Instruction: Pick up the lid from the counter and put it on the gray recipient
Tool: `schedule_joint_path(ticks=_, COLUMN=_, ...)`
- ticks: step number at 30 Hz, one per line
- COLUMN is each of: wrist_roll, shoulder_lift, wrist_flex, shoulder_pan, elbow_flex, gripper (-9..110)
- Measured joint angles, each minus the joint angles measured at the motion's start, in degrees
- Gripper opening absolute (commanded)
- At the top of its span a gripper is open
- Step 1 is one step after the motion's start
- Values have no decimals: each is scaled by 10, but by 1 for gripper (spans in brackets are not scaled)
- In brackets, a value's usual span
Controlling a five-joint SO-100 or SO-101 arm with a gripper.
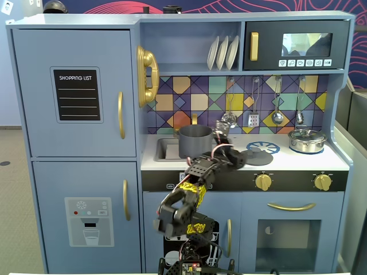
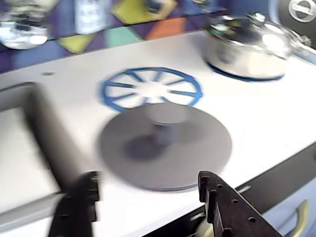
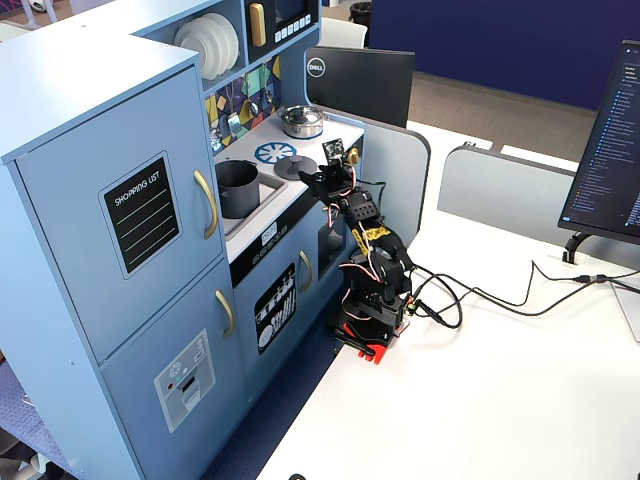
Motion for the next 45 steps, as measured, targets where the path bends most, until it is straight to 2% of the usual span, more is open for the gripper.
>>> schedule_joint_path(ticks=7, wrist_roll=31, shoulder_lift=-101, wrist_flex=-143, shoulder_pan=26, elbow_flex=8, gripper=37)
schedule_joint_path(ticks=21, wrist_roll=40, shoulder_lift=-311, wrist_flex=-304, shoulder_pan=29, elbow_flex=-34, gripper=37)
schedule_joint_path(ticks=45, wrist_roll=39, shoulder_lift=-473, wrist_flex=-348, shoulder_pan=16, elbow_flex=-141, gripper=31)
